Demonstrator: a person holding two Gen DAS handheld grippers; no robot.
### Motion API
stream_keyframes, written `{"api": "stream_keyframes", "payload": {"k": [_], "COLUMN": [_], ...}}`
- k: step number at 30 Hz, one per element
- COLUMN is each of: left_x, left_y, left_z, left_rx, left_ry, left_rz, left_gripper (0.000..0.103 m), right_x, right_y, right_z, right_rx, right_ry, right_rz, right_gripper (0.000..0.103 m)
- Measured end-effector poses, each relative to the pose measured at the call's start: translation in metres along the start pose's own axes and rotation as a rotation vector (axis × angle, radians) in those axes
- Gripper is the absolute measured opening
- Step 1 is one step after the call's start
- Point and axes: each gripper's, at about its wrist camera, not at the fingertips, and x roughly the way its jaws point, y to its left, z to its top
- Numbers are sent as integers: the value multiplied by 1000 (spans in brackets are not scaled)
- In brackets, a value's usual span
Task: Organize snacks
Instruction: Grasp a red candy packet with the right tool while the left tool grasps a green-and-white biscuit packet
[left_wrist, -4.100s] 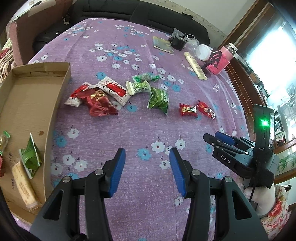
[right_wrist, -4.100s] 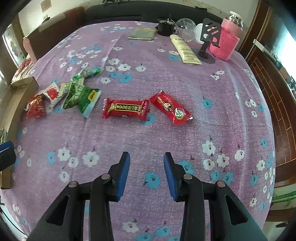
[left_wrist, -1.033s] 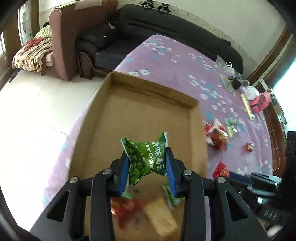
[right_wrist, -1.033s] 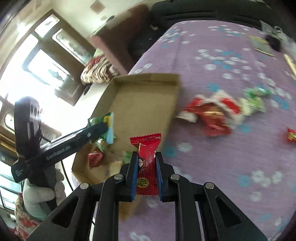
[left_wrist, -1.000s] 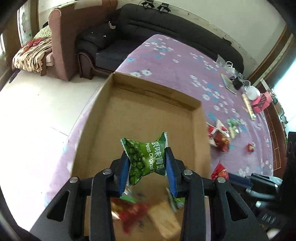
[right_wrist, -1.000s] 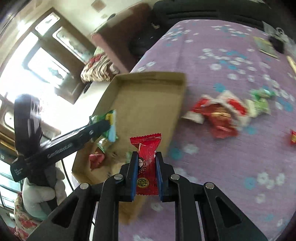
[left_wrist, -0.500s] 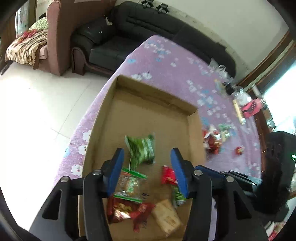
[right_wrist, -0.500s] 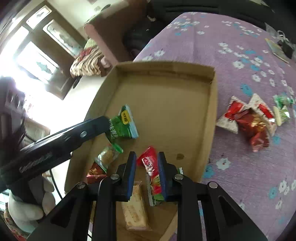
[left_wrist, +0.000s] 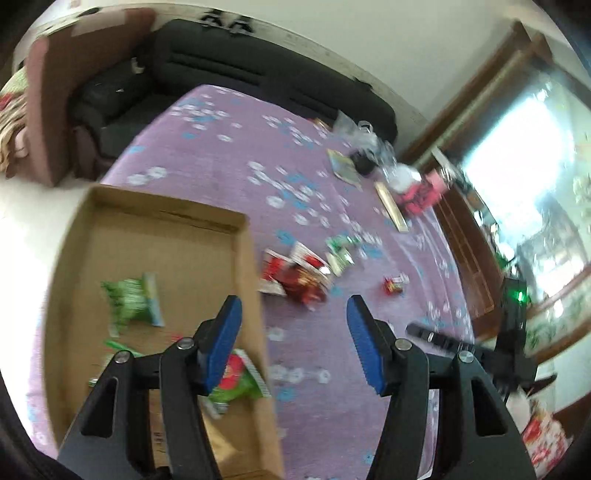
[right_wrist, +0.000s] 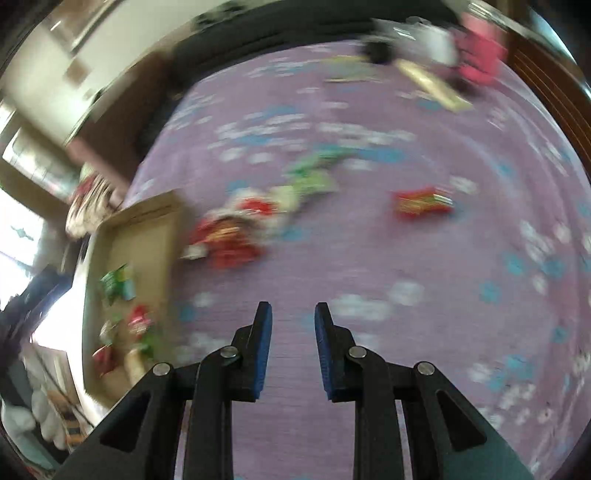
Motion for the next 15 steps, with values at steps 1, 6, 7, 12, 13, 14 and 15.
{"api": "stream_keyframes", "payload": {"k": [1, 6, 7, 12, 13, 14, 15], "left_x": [7, 35, 39, 51, 54, 57, 59], "left_y": [-8, -31, -34, -49, -51, -52, -53], "left_z": [-3, -15, -15, -23, -25, -26, -27], "left_rx": [8, 2, -6, 22, 31, 31, 30], "left_ry": [17, 73, 77, 78, 85, 92, 97], "left_rz": [-6, 32, 52, 185, 201, 206, 212], "left_gripper": [60, 60, 60, 60, 60, 60, 60], "right_x": [-1, 2, 5, 33, 38, 48, 54], "right_y": [-10, -64, -70, -94, -100, -104, -108], "right_z": [4, 27, 34, 65, 68, 71, 75], "right_rx": [24, 166, 165, 220, 236, 268, 288], "right_ry": [-6, -12, -15, 33, 51, 78, 90], "right_rz": [-2, 92, 89, 160, 191, 213, 200], "right_gripper": [23, 26, 27, 37, 37, 37, 37]}}
